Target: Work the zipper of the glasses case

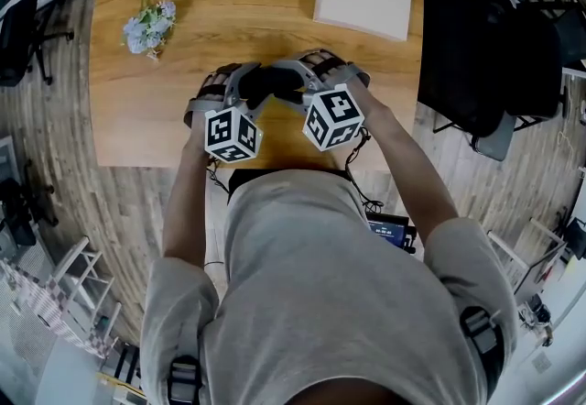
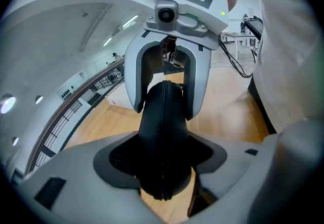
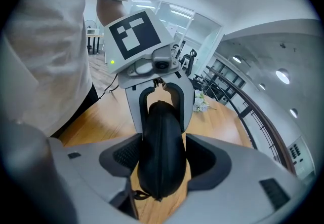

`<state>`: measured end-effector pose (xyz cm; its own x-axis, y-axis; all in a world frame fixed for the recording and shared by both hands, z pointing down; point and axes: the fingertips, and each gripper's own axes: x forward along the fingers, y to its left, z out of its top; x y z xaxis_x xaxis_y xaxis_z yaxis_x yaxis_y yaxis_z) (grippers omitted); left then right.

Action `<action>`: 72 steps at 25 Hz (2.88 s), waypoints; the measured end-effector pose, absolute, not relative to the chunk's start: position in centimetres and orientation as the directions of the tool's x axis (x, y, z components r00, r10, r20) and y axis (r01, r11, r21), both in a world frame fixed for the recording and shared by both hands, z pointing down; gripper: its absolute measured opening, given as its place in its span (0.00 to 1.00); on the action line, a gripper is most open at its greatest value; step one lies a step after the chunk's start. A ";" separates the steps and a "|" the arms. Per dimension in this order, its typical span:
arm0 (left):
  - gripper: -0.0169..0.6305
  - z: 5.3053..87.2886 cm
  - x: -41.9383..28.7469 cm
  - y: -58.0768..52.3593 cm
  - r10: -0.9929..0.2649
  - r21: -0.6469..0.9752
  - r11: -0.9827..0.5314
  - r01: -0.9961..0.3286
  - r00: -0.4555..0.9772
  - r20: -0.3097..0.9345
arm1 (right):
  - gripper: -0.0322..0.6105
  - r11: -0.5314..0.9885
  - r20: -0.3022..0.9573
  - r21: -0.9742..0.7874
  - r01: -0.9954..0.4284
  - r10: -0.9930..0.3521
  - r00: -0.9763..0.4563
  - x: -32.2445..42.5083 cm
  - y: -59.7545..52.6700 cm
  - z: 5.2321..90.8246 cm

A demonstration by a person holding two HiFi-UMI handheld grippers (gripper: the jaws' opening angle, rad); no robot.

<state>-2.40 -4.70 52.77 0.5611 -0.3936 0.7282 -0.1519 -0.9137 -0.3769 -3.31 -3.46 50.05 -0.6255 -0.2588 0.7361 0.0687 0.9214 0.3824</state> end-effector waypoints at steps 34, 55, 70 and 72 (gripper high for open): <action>0.46 50.3 -2.8 -3.6 -0.368 -0.392 -0.912 -0.123 0.667 0.648 | 0.29 0.487 -0.069 -0.872 -0.053 -0.230 -0.971 5.2 -3.8 47.5; 0.46 53.4 -3.3 -4.0 -0.413 -0.379 -0.908 -0.177 0.524 0.745 | 0.09 0.694 0.276 -0.603 -0.393 -0.280 -0.919 5.0 -4.2 49.5; 0.45 55.7 -2.2 -4.2 -0.429 -0.329 -0.899 -0.290 0.432 0.793 | 0.09 0.685 0.475 -0.412 -0.601 -0.401 -0.783 4.7 -4.6 50.3; 0.45 55.1 -1.9 -4.0 -0.433 -0.305 -0.896 -0.324 0.473 0.767 | 0.09 0.679 0.477 -0.402 -0.614 -0.417 -0.773 5.1 -5.0 50.3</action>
<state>-1.95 -4.02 55.12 0.4734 -0.4327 0.7672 -0.3235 -0.8956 -0.3054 5.11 -4.97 50.25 -0.7734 -0.4172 0.4773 -0.6143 0.6791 -0.4018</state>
